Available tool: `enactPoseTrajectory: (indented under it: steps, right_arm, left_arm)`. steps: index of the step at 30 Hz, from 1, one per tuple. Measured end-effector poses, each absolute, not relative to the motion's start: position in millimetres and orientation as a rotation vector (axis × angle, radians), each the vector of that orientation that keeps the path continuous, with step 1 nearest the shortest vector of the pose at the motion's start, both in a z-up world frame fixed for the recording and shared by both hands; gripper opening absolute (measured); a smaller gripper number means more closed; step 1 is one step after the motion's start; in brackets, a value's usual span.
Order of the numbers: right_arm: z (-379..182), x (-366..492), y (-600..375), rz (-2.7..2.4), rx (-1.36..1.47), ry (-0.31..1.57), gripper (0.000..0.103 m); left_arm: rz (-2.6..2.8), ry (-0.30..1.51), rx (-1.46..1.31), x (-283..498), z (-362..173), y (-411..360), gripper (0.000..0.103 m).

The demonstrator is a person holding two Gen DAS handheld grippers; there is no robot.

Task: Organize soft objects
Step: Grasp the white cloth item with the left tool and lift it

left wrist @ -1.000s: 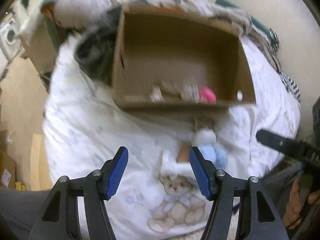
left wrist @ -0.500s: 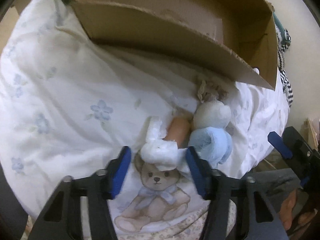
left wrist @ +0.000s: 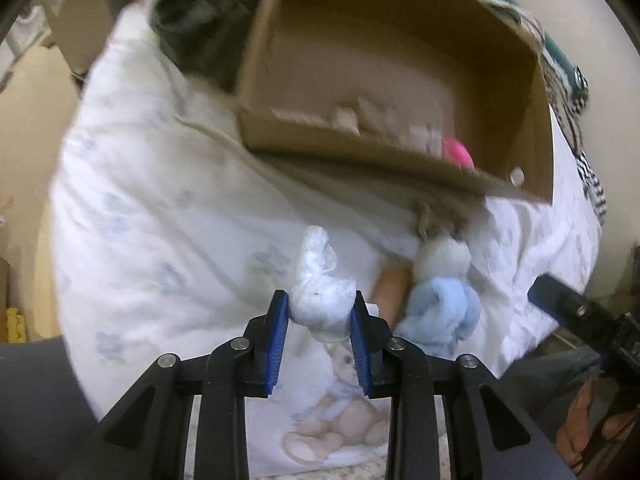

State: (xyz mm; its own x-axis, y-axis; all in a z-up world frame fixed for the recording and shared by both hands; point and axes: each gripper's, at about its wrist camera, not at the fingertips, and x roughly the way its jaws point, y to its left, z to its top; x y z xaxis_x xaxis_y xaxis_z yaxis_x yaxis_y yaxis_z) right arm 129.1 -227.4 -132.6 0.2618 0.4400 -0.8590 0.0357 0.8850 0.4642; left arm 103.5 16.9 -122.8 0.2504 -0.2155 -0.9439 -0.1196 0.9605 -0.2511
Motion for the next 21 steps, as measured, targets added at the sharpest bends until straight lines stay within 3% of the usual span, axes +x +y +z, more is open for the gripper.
enactPoseTrajectory:
  steps: [4, 9, 21]
  right_arm:
    - [-147.9, 130.9, -221.0, 0.336, 0.5, 1.367, 0.075]
    - [-163.2, 132.9, -205.9, 0.341, 0.485, 1.42, 0.096]
    - [-193.8, 144.4, -167.0, 0.341, 0.39, 1.52, 0.097]
  left_arm:
    - [-0.003, 1.247, -0.215, 96.8, -104.0, 24.2, 0.027]
    - [0.001, 1.197, -0.205, 96.1, -90.8, 26.5, 0.027]
    - [0.018, 1.209, -0.212, 101.5, -94.0, 22.6, 0.027]
